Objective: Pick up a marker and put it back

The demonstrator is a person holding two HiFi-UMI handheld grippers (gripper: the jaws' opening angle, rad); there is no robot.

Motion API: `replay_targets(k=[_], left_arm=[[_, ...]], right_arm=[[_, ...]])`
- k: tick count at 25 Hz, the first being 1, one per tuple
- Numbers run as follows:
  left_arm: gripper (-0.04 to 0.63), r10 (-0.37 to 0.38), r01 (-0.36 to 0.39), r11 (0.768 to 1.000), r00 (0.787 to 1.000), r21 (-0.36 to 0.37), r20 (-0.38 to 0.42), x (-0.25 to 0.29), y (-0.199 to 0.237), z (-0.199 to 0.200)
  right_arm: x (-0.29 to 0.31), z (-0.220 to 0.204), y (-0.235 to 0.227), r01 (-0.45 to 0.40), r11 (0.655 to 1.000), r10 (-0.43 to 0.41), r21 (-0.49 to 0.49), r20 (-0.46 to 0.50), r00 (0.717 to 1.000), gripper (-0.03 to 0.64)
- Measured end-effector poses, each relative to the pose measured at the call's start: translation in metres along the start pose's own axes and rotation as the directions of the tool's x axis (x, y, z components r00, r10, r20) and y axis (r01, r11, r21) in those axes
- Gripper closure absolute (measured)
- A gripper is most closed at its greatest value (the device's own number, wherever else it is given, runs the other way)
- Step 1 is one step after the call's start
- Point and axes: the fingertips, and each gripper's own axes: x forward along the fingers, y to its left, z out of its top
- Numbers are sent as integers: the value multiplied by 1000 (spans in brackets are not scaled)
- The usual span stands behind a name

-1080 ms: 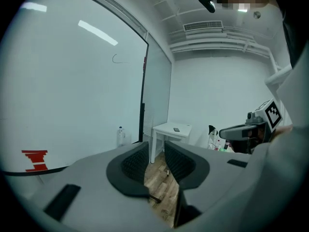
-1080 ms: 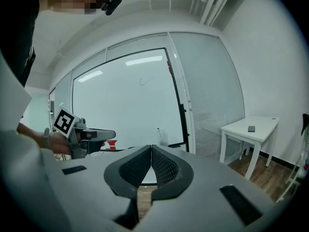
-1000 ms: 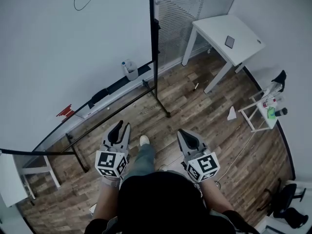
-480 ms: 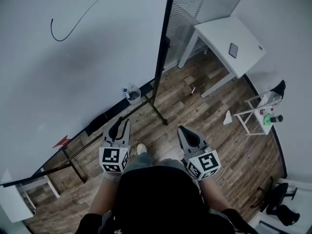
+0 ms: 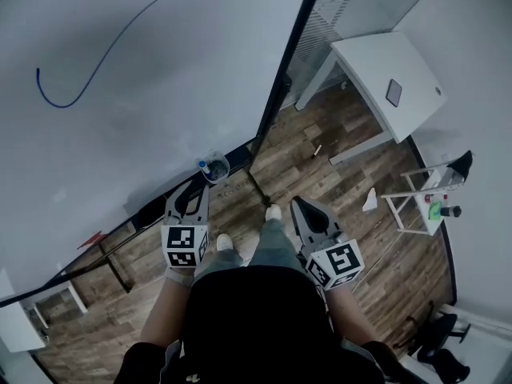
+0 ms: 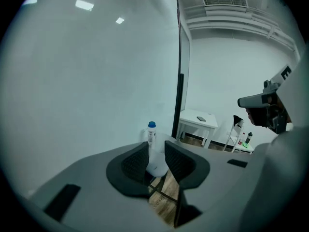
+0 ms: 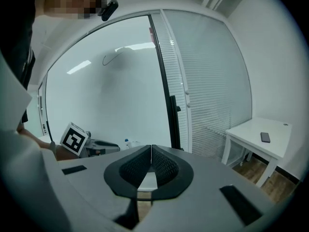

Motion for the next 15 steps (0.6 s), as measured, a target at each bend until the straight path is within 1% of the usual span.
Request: replay_targets(k=[3, 5, 8, 12, 15], left_arm=[[479, 47, -47, 999, 999, 0, -25, 18, 3, -2], [471, 91, -91, 996, 995, -4, -37, 26, 4, -1], [465, 145, -145, 989, 988, -7, -61, 36, 7, -2], [463, 205, -207, 978, 977, -36, -59, 47, 10, -2], [463, 247, -250, 968, 966, -28, -79, 51, 10, -3]], right_arm=[[13, 6, -17, -52, 998, 52, -22, -11, 999, 588], [21, 11, -28, -86, 995, 85, -40, -19, 996, 588], [33, 20, -43, -134, 989, 133, -66, -27, 991, 588], [46, 26, -60, -187, 979, 184, -88, -39, 982, 588], [52, 31, -69, -223, 970, 219, -101, -45, 975, 588]])
